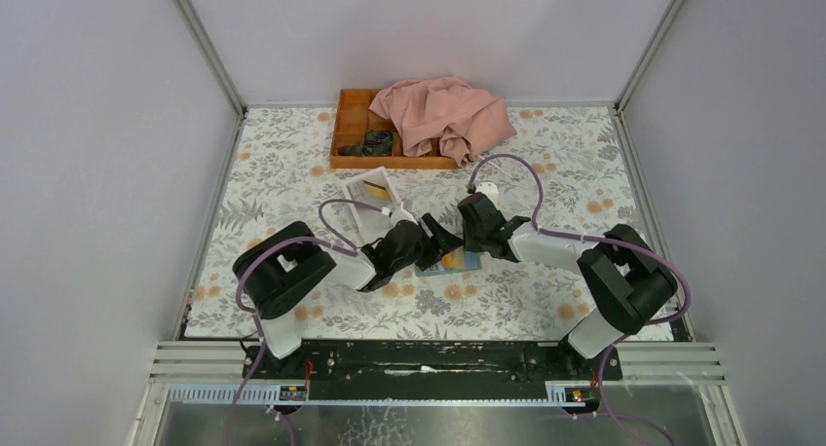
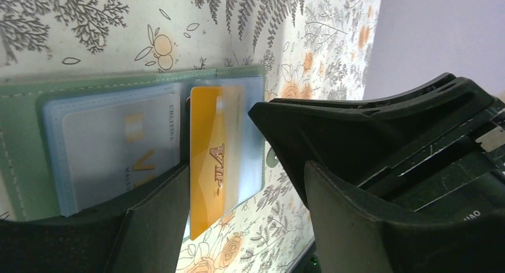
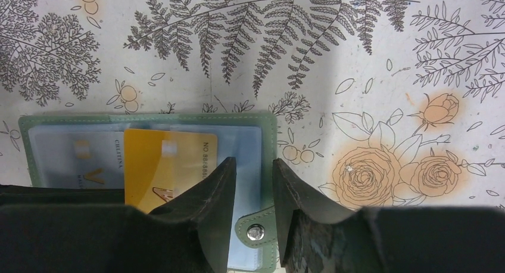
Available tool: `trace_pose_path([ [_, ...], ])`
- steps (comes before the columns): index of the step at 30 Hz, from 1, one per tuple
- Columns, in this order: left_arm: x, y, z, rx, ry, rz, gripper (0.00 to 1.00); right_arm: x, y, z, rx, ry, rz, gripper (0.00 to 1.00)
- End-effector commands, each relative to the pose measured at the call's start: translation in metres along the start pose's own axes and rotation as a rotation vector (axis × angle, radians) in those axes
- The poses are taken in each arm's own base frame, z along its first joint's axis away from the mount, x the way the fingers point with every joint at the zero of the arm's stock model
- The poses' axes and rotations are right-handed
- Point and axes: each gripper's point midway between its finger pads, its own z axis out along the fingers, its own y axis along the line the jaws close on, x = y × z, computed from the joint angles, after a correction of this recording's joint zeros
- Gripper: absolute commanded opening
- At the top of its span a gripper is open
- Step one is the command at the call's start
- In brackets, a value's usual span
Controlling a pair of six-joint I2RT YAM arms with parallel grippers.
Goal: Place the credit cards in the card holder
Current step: Insert the credit card into the card holder.
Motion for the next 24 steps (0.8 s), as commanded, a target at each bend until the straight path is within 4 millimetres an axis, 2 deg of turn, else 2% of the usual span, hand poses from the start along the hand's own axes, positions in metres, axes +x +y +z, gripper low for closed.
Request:
trace_pose_path([
  [1, 0.003, 0.06, -0.013, -0.244, 0.011, 0.117, 0.76, -0.013, 0.005, -0.012, -0.021, -0.041, 0.018, 0.37],
  [5, -0.002, 0.052, -0.017, -0.231, -0.004, 0.146, 0.78, -0.016, 0.007, -0.014, -0.026, -0.045, 0.02, 0.37],
  [9, -0.003, 0.032, -0.017, -0.139, -0.005, 0.163, 0.86, -0.017, 0.008, -0.014, -0.032, -0.044, 0.02, 0.37],
  [17, 0.0, -0.001, -0.013, -0.026, 0.026, 0.215, 0.88, -0.016, 0.01, -0.013, -0.043, -0.038, 0.023, 0.37],
  [20, -0.005, -0.004, -0.014, -0.049, 0.015, 0.241, 0.88, -0.017, 0.01, -0.014, -0.041, -0.043, 0.022, 0.36],
  [24, -0.009, 0.004, -0.017, -0.117, 0.012, 0.275, 0.88, -0.021, 0.01, -0.019, -0.05, -0.059, 0.031, 0.36],
])
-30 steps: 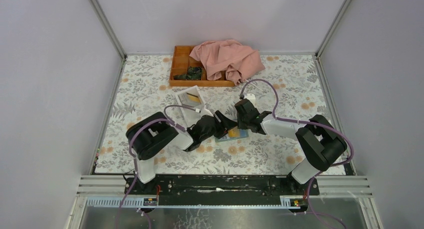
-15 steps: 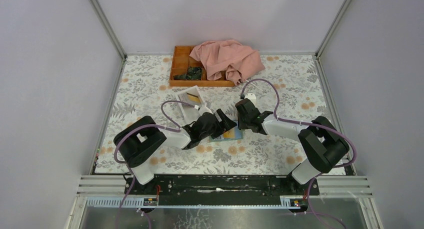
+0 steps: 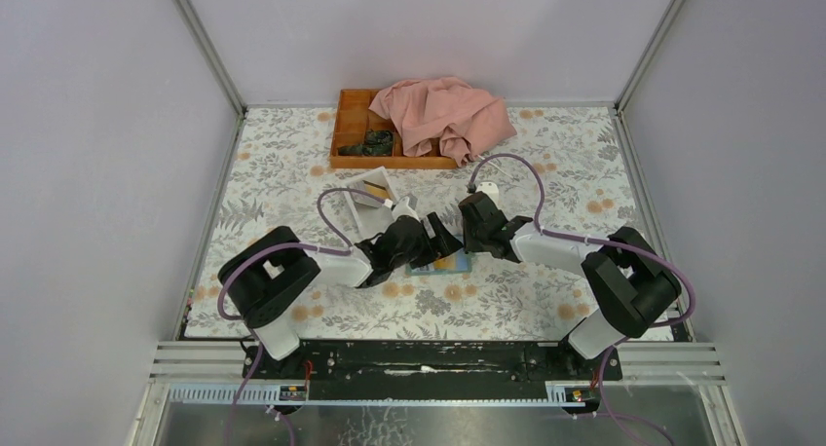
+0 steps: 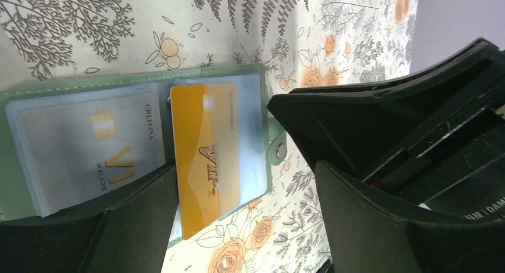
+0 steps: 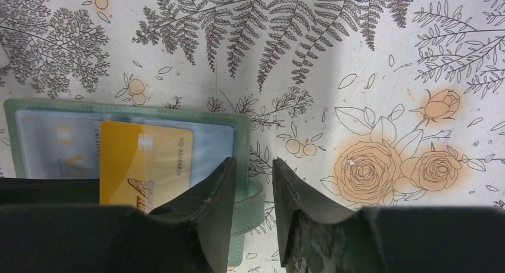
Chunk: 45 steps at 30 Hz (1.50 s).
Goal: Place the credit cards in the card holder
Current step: Insert the credit card into the card holder.
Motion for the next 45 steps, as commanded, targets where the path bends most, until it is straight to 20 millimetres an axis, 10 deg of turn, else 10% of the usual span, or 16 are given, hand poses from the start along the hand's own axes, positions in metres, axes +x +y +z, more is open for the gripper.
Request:
trace_pose_path([
  [1, -0.005, 0.006, -0.004, -0.078, -0.001, 0.08, 0.88, -0.021, 0.009, -0.014, -0.038, -0.068, 0.03, 0.36],
  [21, -0.001, 0.031, -0.004, -0.155, -0.006, 0.11, 0.68, -0.008, 0.032, -0.01, -0.115, -0.026, 0.055, 0.22],
  [45, -0.009, 0.044, -0.008, -0.223, -0.049, 0.124, 0.68, 0.035, 0.035, 0.012, -0.077, 0.058, 0.062, 0.1],
])
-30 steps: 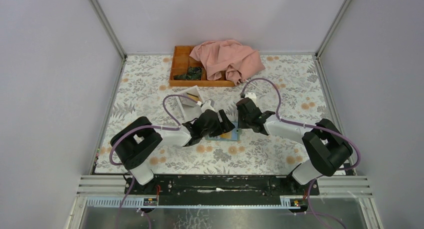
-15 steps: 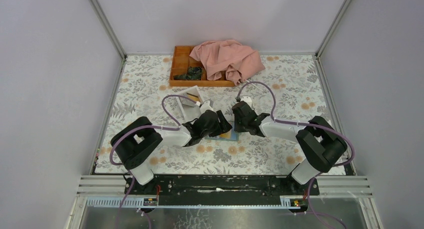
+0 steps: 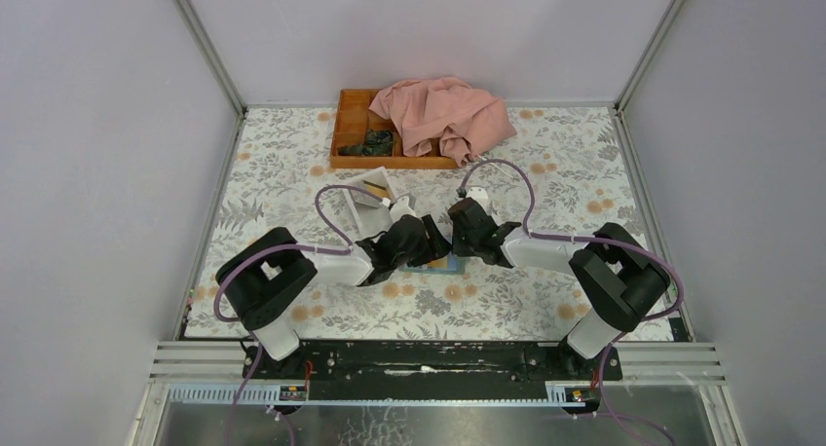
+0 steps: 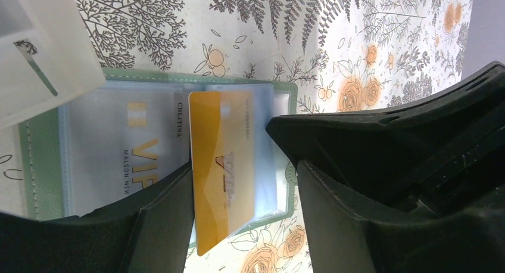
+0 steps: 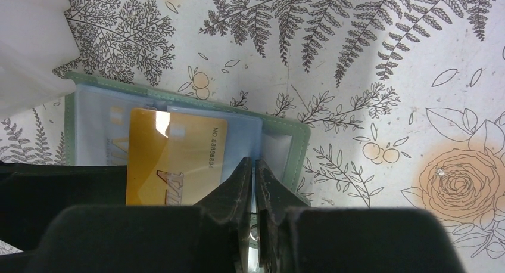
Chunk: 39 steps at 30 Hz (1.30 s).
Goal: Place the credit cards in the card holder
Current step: Insert the credit card into the card holder.
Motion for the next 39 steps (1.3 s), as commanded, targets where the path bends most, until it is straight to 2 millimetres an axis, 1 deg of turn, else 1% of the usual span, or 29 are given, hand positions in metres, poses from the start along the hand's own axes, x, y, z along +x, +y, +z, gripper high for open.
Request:
trace_pose_path([
  [1, -0.001, 0.023, -0.004, -0.097, -0.02, 0.037, 0.68, 0.026, -0.01, 0.005, 0.039, 0.054, 0.006, 0.1],
  [5, -0.005, 0.027, -0.009, -0.12, -0.035, 0.047, 0.69, 0.033, -0.02, 0.005, 0.072, 0.057, 0.01, 0.1],
  [13, -0.009, 0.025, -0.014, -0.123, -0.046, 0.049, 0.7, 0.026, -0.039, -0.01, 0.139, 0.011, 0.009, 0.1],
  [20, -0.013, 0.023, -0.019, -0.124, -0.056, 0.058, 0.69, 0.026, -0.039, -0.01, 0.135, 0.009, 0.01, 0.1],
  [23, -0.015, 0.024, -0.022, -0.13, -0.065, 0.069, 0.68, 0.027, -0.038, -0.01, 0.133, 0.01, 0.006, 0.1],
  [25, -0.018, 0.025, -0.025, -0.13, -0.081, 0.081, 0.62, 0.027, -0.039, -0.01, 0.135, 0.013, 0.003, 0.1],
  [26, -0.021, 0.025, -0.027, -0.129, -0.088, 0.098, 0.57, 0.027, -0.039, -0.01, 0.135, 0.013, 0.003, 0.1],
  [28, -0.025, 0.024, -0.029, -0.129, -0.099, 0.128, 0.45, 0.027, -0.038, -0.009, 0.134, 0.015, 0.003, 0.1],
  [32, -0.031, 0.025, -0.03, -0.151, -0.113, 0.195, 0.23, 0.028, -0.037, -0.007, 0.129, 0.021, 0.003, 0.1],
  [34, -0.032, 0.027, -0.029, -0.165, -0.111, 0.226, 0.15, 0.028, -0.036, -0.007, 0.128, 0.023, 0.003, 0.1],
  [38, -0.029, 0.038, -0.024, -0.209, -0.09, 0.272, 0.01, 0.028, -0.036, -0.007, 0.126, 0.024, 0.004, 0.1],
  [39, -0.027, 0.04, -0.022, -0.219, -0.084, 0.28, 0.0, 0.028, -0.036, -0.007, 0.127, 0.024, 0.002, 0.1],
])
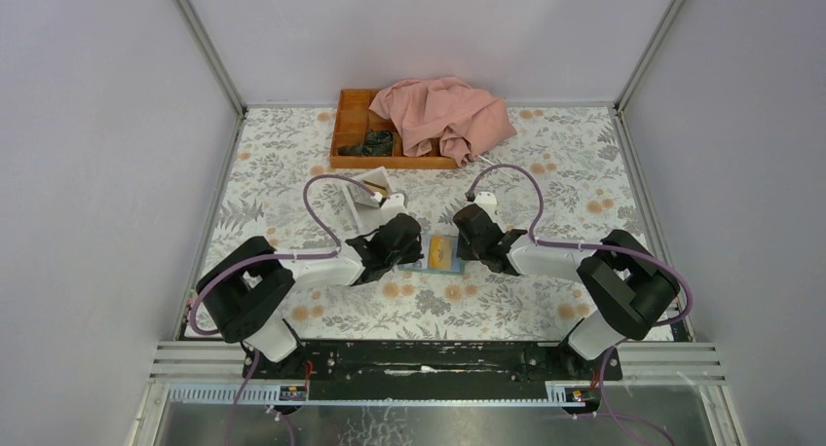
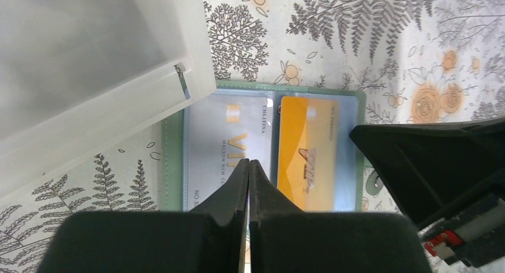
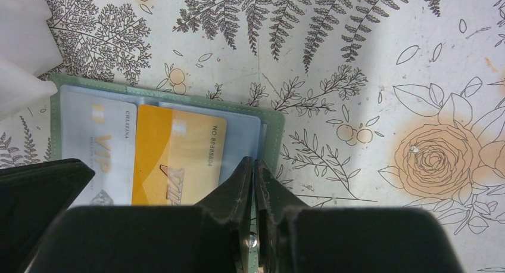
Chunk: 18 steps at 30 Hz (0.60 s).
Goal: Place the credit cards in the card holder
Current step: Insert the credit card into the card holder.
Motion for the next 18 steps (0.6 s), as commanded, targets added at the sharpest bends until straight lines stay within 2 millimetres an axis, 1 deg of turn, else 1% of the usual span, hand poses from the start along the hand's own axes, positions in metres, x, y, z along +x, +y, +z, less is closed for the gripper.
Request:
trace_pose_path([
  [1, -0.001, 0.01, 0.008, -0.06, -0.006, 0.092, 0.0, 0.023, -0.022, -0.001, 0.084, 0.075, -0.052, 0.1],
  [4, 0.005, 0.011, 0.012, -0.061, 0.011, 0.106, 0.0, 0.025, -0.023, -0.001, 0.083, 0.078, -0.051, 0.1],
  [9, 0.01, 0.007, 0.016, -0.048, 0.027, 0.122, 0.0, 0.026, -0.023, 0.0, 0.082, 0.082, -0.052, 0.1],
  [18, 0.025, -0.009, 0.02, -0.018, 0.06, 0.149, 0.0, 0.029, -0.022, 0.002, 0.078, 0.091, -0.05, 0.1],
])
